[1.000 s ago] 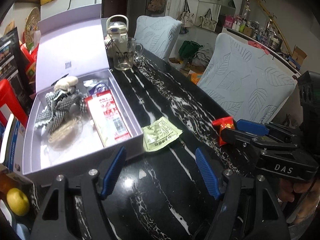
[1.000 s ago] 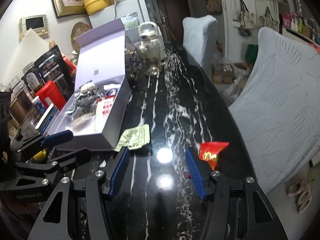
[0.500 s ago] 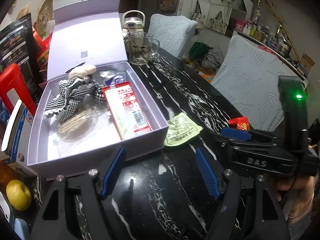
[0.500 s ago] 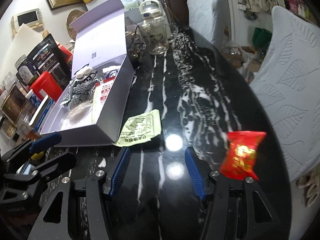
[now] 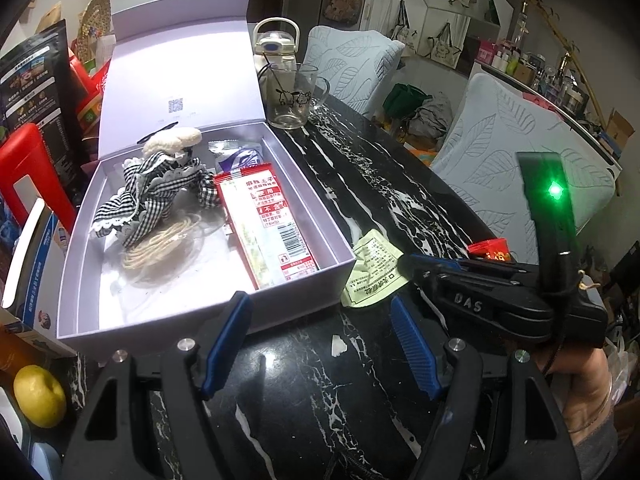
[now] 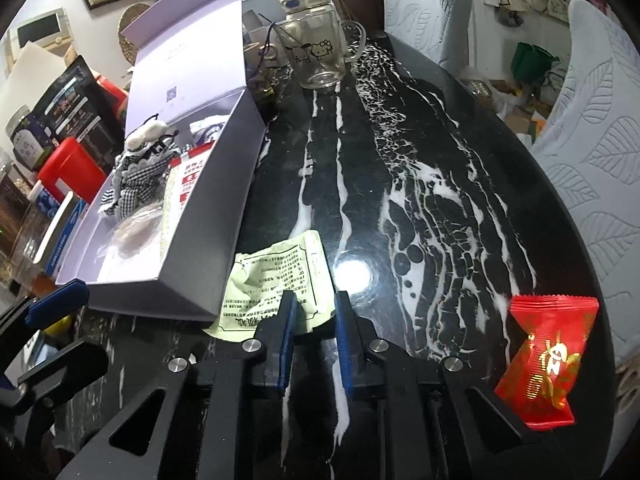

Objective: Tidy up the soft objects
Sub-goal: 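Move both tools over the table toward the green sachet and red candy packet, then grasp the red foil candy packet with the right tool while the left grasps the green sachet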

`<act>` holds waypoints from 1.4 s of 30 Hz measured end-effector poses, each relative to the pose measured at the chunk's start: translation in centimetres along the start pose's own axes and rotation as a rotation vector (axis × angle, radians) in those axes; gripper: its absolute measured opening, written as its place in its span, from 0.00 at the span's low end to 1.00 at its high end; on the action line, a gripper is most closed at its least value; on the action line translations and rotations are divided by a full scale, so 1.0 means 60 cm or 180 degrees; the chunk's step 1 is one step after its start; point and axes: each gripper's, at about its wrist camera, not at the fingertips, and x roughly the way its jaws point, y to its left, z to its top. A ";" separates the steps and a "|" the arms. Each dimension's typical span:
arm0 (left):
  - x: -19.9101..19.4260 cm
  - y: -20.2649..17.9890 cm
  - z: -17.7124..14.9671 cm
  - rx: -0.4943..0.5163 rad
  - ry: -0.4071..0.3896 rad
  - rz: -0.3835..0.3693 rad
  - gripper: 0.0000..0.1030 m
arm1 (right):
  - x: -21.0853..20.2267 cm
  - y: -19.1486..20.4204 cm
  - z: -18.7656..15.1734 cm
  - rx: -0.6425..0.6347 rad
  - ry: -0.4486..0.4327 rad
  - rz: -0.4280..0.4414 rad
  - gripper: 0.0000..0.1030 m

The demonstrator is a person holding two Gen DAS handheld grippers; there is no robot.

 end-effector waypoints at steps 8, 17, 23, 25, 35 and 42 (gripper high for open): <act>-0.002 -0.028 -0.008 0.0059 0.0021 -0.0126 0.70 | -0.039 -0.018 -0.024 0.0013 -0.0066 -0.0016 0.03; 0.022 -0.089 -0.029 0.0213 0.0211 -0.0483 0.70 | -0.088 -0.050 -0.075 0.0183 -0.0062 -0.0149 0.04; 0.042 -0.128 -0.036 0.0437 0.0324 -0.0711 0.70 | -0.121 -0.064 -0.097 0.0148 -0.0133 -0.0314 0.24; 0.049 -0.136 -0.036 0.0498 0.0367 -0.0794 0.70 | -0.133 -0.076 -0.101 0.0195 -0.0182 -0.0351 0.42; 0.114 -0.163 -0.037 0.0621 0.0648 -0.0869 0.70 | -0.152 -0.129 -0.111 0.0413 -0.0176 -0.0456 0.42; 0.132 -0.187 -0.035 0.1030 0.0518 -0.0620 0.70 | -0.156 -0.156 -0.097 0.0475 -0.0197 -0.0500 0.48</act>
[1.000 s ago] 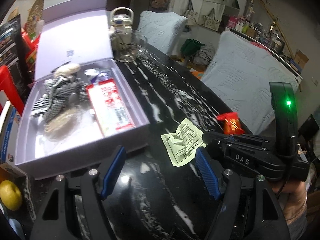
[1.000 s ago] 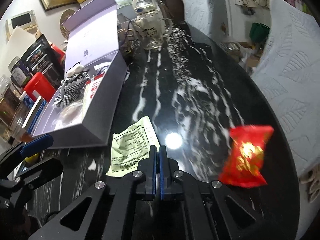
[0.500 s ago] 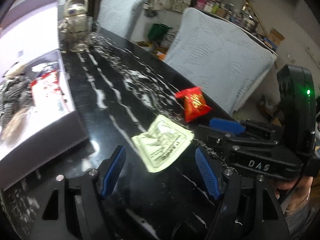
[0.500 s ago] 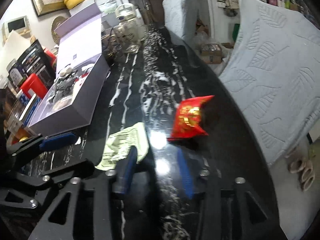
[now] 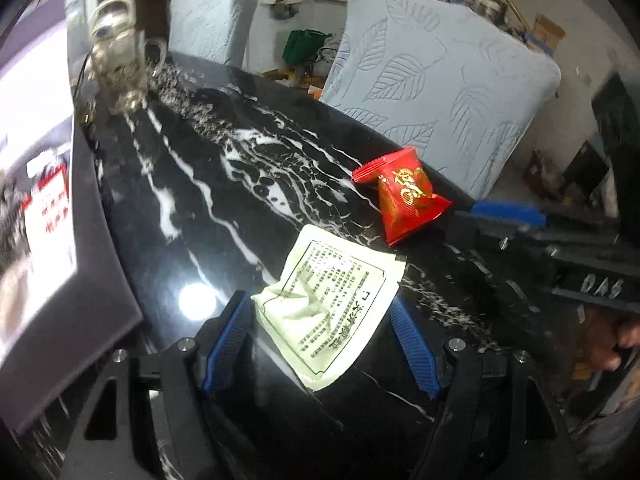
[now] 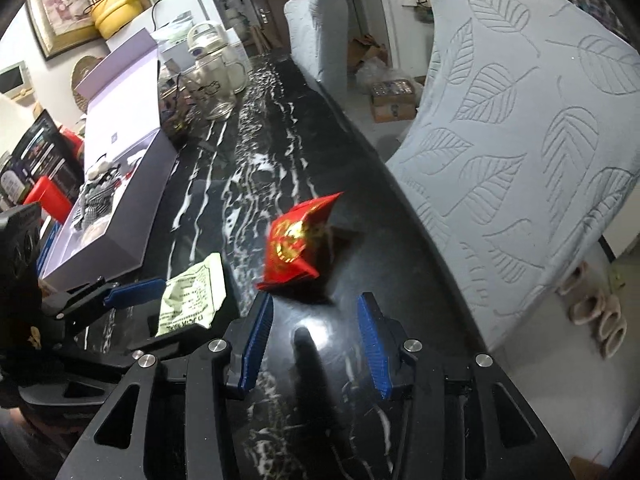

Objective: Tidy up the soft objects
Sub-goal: 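Grasp the red foil candy packet with the right tool while the left grasps the green sachet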

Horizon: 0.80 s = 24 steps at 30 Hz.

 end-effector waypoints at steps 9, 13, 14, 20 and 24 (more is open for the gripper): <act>0.019 -0.001 0.018 0.0252 -0.0012 0.0073 0.72 | 0.033 -0.004 0.029 -0.0072 0.0124 0.0064 0.55; 0.013 0.001 0.022 0.0249 -0.0048 -0.0037 0.72 | 0.048 0.003 0.039 -0.0130 0.0173 0.0099 0.55; 0.009 0.001 0.022 0.0247 -0.0086 -0.0066 0.72 | 0.050 0.004 0.041 -0.0140 0.0176 0.0103 0.55; 0.005 0.000 0.028 0.0365 -0.0179 -0.0105 0.72 | 0.062 0.015 0.052 -0.0240 0.0188 0.0144 0.55; 0.017 0.009 0.036 0.0320 -0.0150 -0.0196 0.72 | 0.071 0.017 0.058 -0.0260 0.0192 0.0193 0.55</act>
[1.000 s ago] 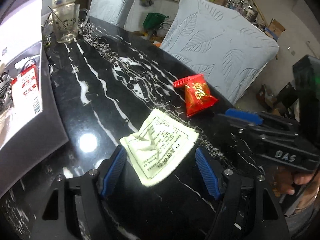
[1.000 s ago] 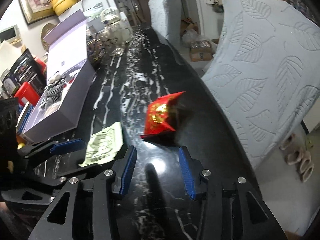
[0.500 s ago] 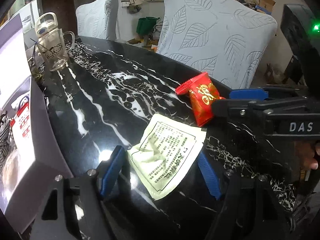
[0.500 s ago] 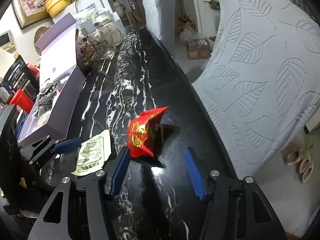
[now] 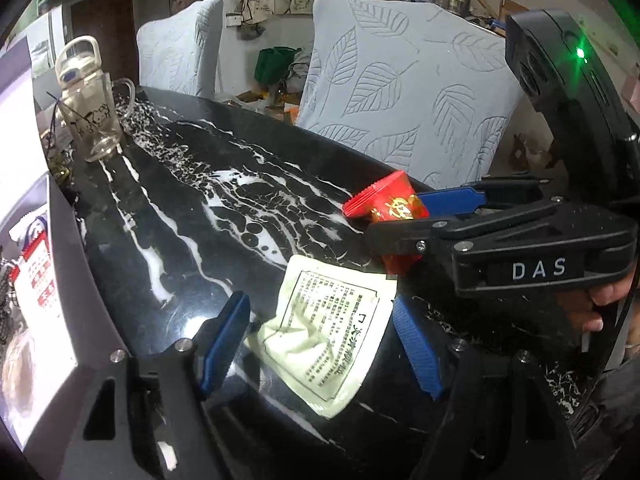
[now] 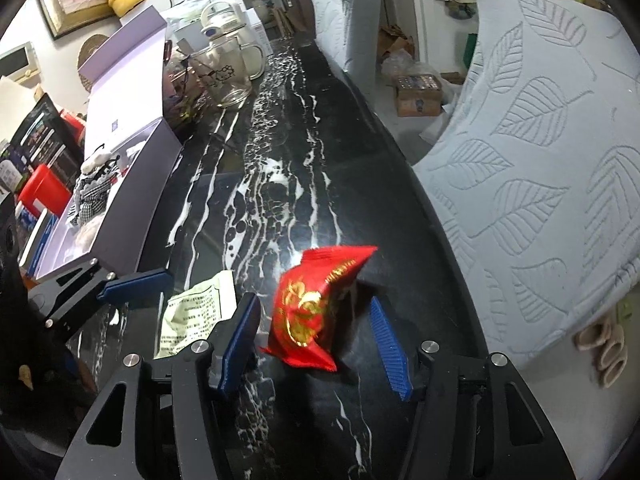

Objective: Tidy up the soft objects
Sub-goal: 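Grasp the red foil candy packet with the right tool while the left grasps the green sachet, then lift and carry the sachet and candy packet toward the lavender box with both tools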

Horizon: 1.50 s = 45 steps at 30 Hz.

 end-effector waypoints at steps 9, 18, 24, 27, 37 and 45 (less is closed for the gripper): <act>0.016 -0.009 -0.002 0.0183 0.0048 -0.0027 0.72 | 0.002 -0.005 0.001 -0.0016 -0.0040 -0.0001 0.33; 0.013 -0.005 -0.003 0.0147 0.0001 0.0073 0.54 | -0.022 -0.017 -0.027 0.0019 -0.0069 -0.0068 0.31; 0.007 0.000 -0.006 0.0059 -0.0045 0.0092 0.44 | -0.035 -0.023 -0.046 0.0118 -0.0099 -0.0066 0.31; 0.002 -0.004 -0.009 0.0051 -0.0054 0.0133 0.44 | -0.040 -0.025 -0.053 0.0161 -0.0120 -0.0074 0.30; -0.040 -0.016 -0.014 -0.0044 -0.0158 0.0148 0.44 | -0.064 -0.019 -0.072 0.0222 -0.0206 -0.0066 0.30; -0.086 -0.023 -0.030 -0.0126 -0.0217 0.0172 0.44 | -0.088 0.009 -0.085 0.0162 -0.0283 0.0086 0.30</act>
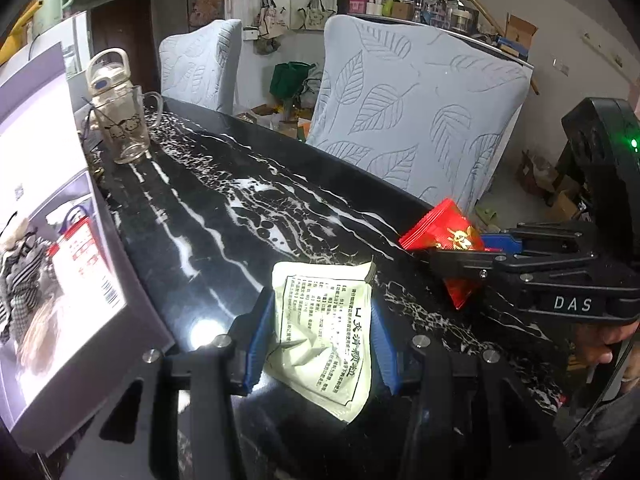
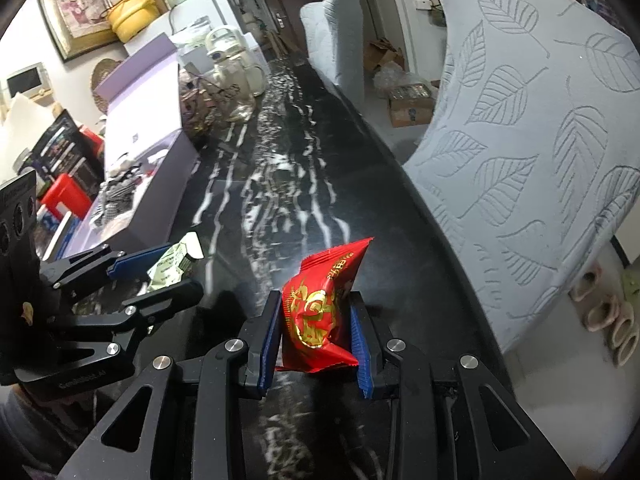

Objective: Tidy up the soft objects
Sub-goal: 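Lift and carry the sachet and candy packet toward the lavender box with both tools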

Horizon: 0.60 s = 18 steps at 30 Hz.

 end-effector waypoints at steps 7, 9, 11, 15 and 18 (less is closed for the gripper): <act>-0.049 0.005 -0.022 -0.0091 -0.0092 0.0094 0.44 | -0.018 0.041 -0.013 -0.0106 -0.0039 0.0178 0.30; -0.067 0.007 -0.031 -0.0141 -0.0116 0.0096 0.44 | -0.022 0.057 -0.017 -0.0154 -0.0050 0.0239 0.30; -0.082 0.011 -0.037 -0.0193 -0.0141 0.0107 0.44 | -0.027 0.072 -0.021 -0.0205 -0.0062 0.0300 0.30; -0.120 0.020 -0.054 -0.0278 -0.0248 0.0211 0.44 | -0.036 0.106 -0.028 -0.0313 -0.0086 0.0432 0.30; -0.153 0.028 -0.067 -0.0361 -0.0328 0.0284 0.44 | -0.044 0.137 -0.035 -0.0418 -0.0104 0.0538 0.30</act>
